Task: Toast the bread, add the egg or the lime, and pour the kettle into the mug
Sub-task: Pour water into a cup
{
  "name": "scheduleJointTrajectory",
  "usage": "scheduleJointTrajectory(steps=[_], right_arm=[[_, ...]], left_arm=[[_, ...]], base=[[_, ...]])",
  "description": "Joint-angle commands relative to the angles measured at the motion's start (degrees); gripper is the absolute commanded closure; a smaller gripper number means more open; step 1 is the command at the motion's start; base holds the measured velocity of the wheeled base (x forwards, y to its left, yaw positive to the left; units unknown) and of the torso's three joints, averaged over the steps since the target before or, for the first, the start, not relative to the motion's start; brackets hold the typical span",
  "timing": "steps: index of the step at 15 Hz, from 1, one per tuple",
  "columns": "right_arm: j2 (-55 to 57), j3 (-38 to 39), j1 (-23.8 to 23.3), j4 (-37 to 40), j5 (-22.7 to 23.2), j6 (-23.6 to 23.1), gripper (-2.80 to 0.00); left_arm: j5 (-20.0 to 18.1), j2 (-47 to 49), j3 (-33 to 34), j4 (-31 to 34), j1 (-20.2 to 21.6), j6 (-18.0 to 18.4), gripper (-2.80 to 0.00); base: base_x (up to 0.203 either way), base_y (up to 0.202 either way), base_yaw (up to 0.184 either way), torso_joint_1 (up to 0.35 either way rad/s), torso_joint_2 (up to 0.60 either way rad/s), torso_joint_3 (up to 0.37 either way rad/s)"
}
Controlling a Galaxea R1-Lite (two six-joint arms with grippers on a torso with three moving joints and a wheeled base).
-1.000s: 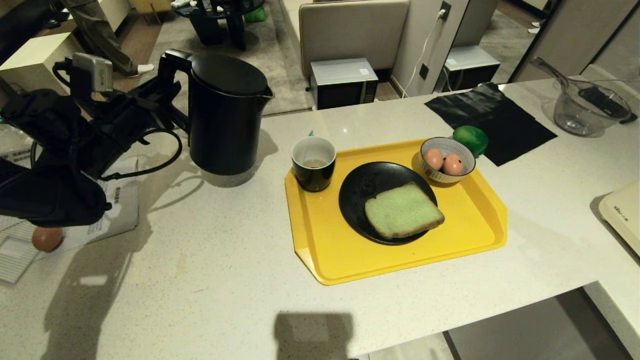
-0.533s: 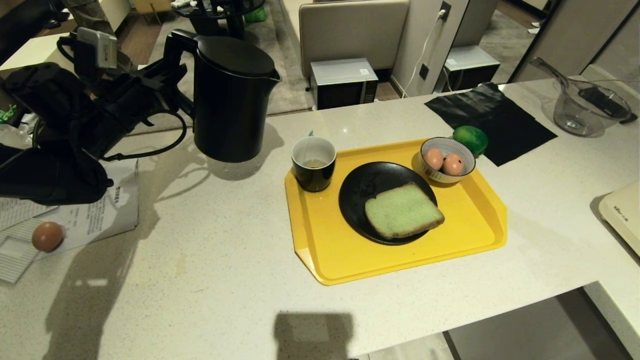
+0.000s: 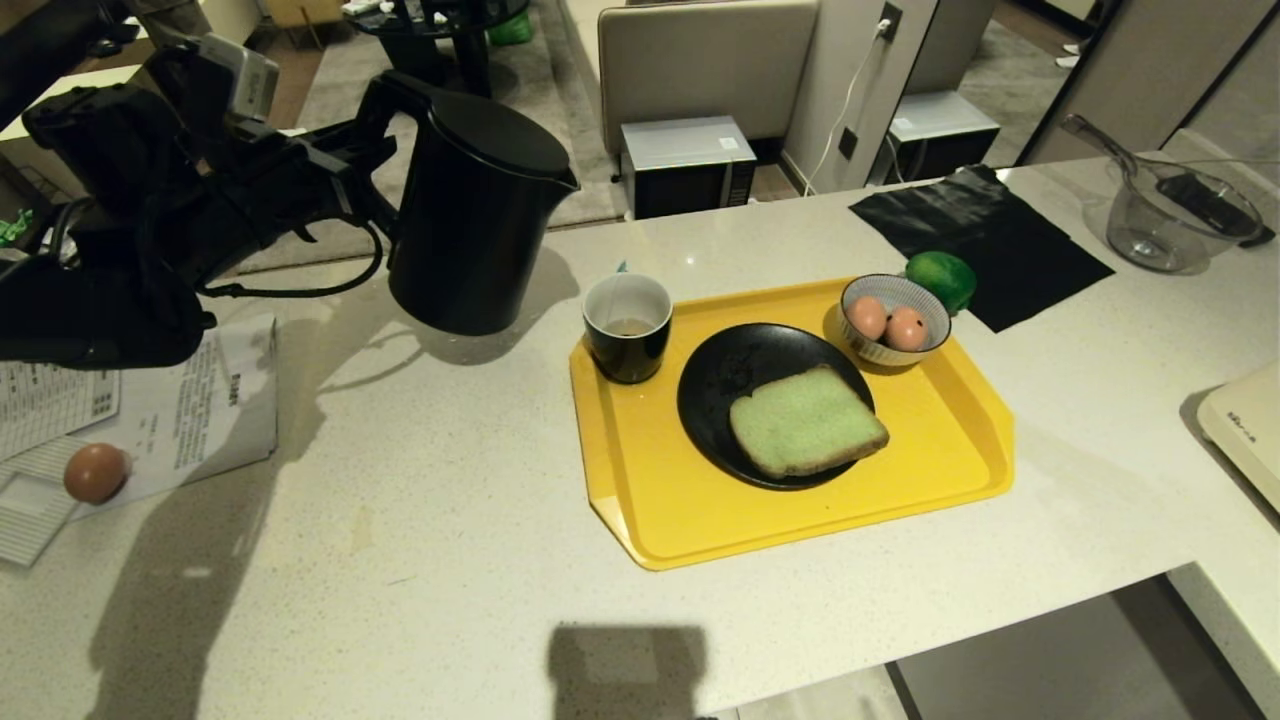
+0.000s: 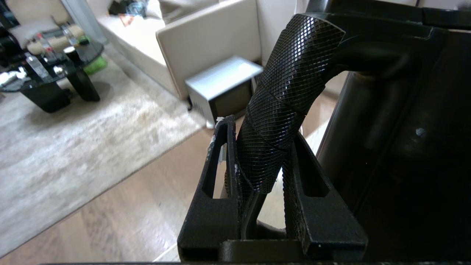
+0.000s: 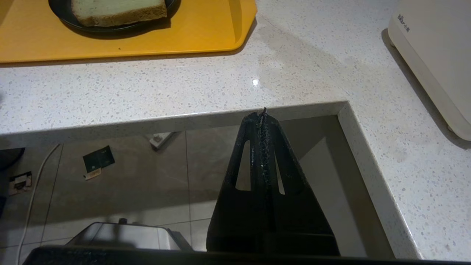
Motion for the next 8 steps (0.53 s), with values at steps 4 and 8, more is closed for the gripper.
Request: scheduleJointTrajectory(steps=[4,8], right_arm=[[0.0,1.4,0.0,-0.1,0.0,0.0,0.0],[0.0,1.5,0.0,0.0,0.0,0.0,0.0]], left_arm=[[-1.6,0.4,-5.9,12.0,0.1,11.2,0.0],[-1.9,1.0,-7.9,17.7,-0.8,19.4,0.0]], base=[[0.0,0.0,0.0,0.0,0.0,0.0],[0.0,0.0,0.0,0.0,0.0,0.0]])
